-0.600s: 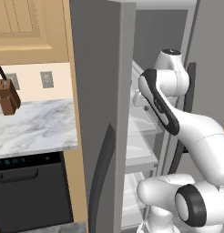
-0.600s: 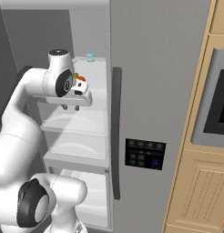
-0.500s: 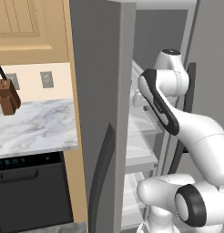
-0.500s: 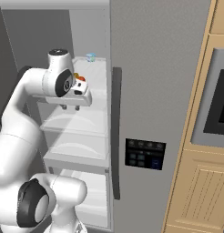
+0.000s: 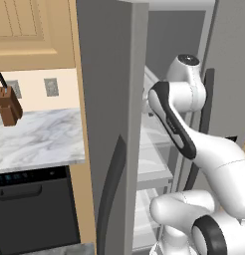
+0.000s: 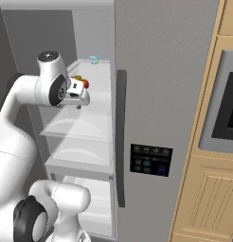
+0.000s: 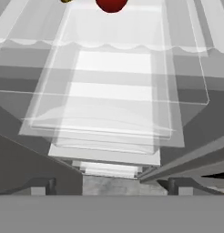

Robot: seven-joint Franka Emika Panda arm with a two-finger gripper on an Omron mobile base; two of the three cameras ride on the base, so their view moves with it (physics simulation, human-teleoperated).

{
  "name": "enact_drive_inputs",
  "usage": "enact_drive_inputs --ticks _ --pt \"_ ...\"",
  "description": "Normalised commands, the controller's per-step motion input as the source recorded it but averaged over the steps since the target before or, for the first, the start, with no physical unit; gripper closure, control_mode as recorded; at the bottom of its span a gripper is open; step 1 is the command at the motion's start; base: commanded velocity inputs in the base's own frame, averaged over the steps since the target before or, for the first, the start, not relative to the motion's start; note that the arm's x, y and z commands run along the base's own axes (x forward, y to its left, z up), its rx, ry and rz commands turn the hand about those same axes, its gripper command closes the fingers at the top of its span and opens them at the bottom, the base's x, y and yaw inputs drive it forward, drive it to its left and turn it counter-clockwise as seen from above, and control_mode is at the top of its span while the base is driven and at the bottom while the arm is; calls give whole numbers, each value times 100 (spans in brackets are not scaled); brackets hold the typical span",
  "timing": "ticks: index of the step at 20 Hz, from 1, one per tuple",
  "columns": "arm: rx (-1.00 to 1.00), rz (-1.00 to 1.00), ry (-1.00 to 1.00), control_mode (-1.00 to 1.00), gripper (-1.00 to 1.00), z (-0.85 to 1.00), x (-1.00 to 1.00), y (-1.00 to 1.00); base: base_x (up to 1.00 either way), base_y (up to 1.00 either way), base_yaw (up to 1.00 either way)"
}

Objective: Pick the apple and banana from the fridge and place them on the plate next to the blender to make a fruit smoothie.

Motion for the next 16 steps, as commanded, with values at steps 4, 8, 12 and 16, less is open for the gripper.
enact_drive_inputs --ticks 4,8,12,16 --pt "1 -3 -16 -100 -100 27 24 0 0 0 0" --pt "0 -5 -6 -100 -100 18 57 4 0 0 0" --pt "0 -5 0 -100 -100 3 75 3 0 0 0" --pt "0 -2 0 -100 -100 1 76 6 0 0 0"
